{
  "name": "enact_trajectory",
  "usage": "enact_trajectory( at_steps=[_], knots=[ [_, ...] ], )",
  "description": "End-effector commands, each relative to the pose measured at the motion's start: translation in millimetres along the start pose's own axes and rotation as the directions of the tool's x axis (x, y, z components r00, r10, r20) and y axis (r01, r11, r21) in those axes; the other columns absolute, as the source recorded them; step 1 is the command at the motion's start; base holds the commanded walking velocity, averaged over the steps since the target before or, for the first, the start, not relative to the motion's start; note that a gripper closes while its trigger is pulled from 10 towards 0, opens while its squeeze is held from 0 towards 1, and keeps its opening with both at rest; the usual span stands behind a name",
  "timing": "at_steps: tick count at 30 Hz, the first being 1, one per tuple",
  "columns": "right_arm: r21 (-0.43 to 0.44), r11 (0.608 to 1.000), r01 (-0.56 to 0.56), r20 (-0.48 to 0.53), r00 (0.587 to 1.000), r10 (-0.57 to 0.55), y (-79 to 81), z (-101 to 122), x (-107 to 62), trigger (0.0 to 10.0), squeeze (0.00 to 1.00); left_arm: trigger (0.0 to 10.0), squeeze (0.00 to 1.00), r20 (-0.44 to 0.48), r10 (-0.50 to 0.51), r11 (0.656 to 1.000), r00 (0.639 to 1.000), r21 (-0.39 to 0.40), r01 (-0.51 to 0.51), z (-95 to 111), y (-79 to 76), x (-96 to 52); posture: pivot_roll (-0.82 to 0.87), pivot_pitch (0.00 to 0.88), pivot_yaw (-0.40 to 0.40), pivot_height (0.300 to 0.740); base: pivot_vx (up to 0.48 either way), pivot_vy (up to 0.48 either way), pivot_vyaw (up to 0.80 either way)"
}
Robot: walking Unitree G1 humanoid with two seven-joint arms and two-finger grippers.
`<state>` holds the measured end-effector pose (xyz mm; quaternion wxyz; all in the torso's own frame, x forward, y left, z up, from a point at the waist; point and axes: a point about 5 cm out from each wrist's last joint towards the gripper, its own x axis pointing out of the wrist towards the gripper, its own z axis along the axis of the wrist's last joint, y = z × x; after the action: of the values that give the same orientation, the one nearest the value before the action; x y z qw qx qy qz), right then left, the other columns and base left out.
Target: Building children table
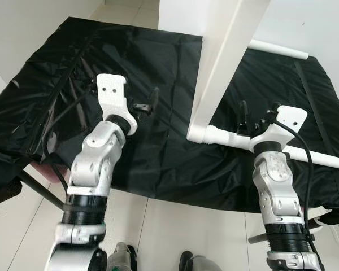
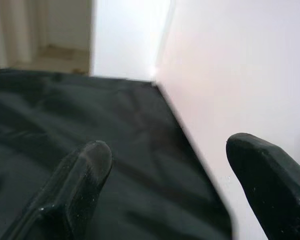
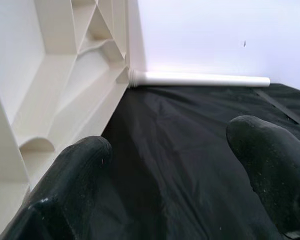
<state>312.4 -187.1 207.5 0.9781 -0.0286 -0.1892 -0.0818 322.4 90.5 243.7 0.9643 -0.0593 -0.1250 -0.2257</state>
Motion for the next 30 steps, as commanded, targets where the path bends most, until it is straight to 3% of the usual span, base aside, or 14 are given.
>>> enact_trajectory(
  at_steps=[1,4,14,25,28,30],
  knots=[
    [-0.015,1.0,0.022,-0.01,1.0,-0.022,-6.4,-4.8,-3.2,10.0,0.0,10.0,0.0,0.022,-0.251,0.968,0.968,0.016,0.251,3.2,-21.5,-3.6,0.1,0.142,-0.041,0.74,0.0,0.0,0.0],
    [-0.017,1.0,0.02,-0.011,1.0,-0.021,-7.1,-6.5,-4.2,10.0,0.0,10.0,0.0,0.017,-0.353,0.935,0.935,0.023,0.353,1.9,-38.6,-8.1,0.1,0.14,-0.036,0.74,0.0,0.0,0.0],
    [-0.028,1.0,0.007,-0.021,1.0,-0.008,-7.6,-9.8,-10.6,10.0,0.0,10.0,0.0,-0.023,-0.408,0.912,0.913,0.032,0.408,-5.3,-57.3,-6.6,0.1,0.142,-0.024,0.74,0.0,0.0,0.0],
    [-0.031,0.999,-0.009,-0.041,0.999,0.008,-3.8,-13.5,-22.2,10.0,0.0,10.0,0.0,-0.093,-0.505,0.858,0.858,0.048,0.511,-16.9,-85.6,-8.1,0.08,0.152,-0.01,0.74,0.0,0.0,0.0],
    [-0.033,0.999,-0.006,-0.04,0.999,0.005,-4.1,-13.4,-22.8,10.0,0.0,10.0,0.0,-0.1,-0.513,0.854,0.853,0.047,0.519,-18.2,-88.6,-7.1,0.08,0.154,-0.004,0.74,0.0,0.0,0.0],
    [-0.033,0.999,0.003,-0.039,0.999,-0.004,-5.5,-12.6,-24.4,10.0,0.0,10.0,0.0,-0.124,-0.485,0.87,0.866,0.028,0.491,-21.3,-90.3,-0.2,0.07,0.156,0.002,0.74,0.0,0.0,0.0]
  ],
)
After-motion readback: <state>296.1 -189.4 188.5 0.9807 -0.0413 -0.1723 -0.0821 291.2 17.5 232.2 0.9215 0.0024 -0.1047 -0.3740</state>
